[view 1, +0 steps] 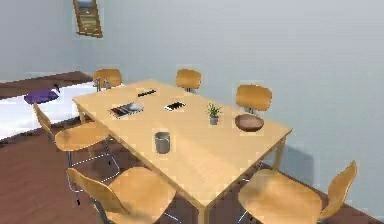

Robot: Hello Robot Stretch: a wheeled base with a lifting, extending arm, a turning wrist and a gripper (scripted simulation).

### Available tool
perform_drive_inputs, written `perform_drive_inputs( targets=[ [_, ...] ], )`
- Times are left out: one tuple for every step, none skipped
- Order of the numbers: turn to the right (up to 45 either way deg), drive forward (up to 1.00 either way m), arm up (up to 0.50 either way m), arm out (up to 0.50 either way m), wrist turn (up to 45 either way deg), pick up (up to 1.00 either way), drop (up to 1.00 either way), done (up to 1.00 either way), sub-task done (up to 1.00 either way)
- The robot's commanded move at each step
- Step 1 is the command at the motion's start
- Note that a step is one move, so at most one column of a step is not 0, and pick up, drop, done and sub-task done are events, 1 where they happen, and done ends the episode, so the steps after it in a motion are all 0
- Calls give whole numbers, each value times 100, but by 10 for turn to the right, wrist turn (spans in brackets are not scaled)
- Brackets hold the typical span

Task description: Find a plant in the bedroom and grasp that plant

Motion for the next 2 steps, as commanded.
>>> perform_drive_inputs(
  targets=[
    [-450,0,0,0,0,0,0,0,0],
    [-360,0,0,0,0,0,0,0,0]
  ],
)
